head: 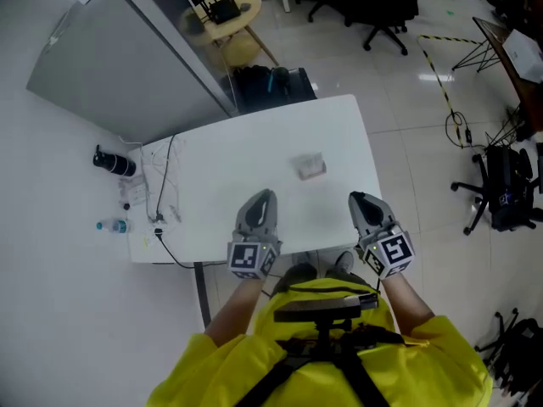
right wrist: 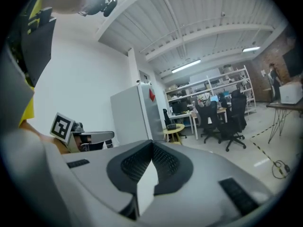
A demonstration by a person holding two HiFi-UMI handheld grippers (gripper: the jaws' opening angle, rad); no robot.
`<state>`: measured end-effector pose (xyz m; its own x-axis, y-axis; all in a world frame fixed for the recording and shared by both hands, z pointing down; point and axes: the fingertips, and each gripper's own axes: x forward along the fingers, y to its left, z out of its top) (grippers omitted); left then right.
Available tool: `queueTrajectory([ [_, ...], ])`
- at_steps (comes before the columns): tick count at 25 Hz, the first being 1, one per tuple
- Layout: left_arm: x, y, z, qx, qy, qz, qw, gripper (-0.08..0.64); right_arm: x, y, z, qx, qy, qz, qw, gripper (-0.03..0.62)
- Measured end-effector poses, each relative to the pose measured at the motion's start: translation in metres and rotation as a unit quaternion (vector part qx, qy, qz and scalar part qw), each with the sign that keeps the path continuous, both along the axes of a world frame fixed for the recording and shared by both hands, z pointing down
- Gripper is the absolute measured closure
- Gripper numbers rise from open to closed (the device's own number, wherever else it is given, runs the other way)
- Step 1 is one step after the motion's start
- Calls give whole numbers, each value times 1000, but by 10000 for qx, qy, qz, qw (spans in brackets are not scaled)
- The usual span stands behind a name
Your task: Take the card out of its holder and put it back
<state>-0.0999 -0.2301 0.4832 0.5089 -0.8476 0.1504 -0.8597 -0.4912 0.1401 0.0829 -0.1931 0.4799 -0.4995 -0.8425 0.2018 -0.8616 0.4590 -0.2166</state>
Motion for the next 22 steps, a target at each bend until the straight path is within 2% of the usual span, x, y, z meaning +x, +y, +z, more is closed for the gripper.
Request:
queueTrajectory([
  [4, -2, 22, -31, 281, 73, -73, 9996, 529, -1, 10, -32, 334, -99, 168, 9993, 586],
  [10, 0, 45, -44, 373, -45, -52, 9993, 529, -12, 25, -57, 776, 34, 42, 9970, 587],
  [17, 3, 49, -50, 515, -71, -44, 9986, 529, -12, 31, -55, 833, 6, 35, 9965, 588],
  [22, 3, 53, -48, 442, -4, -92, 9990, 529, -10, 30, -58, 926, -35, 70, 9957, 589],
])
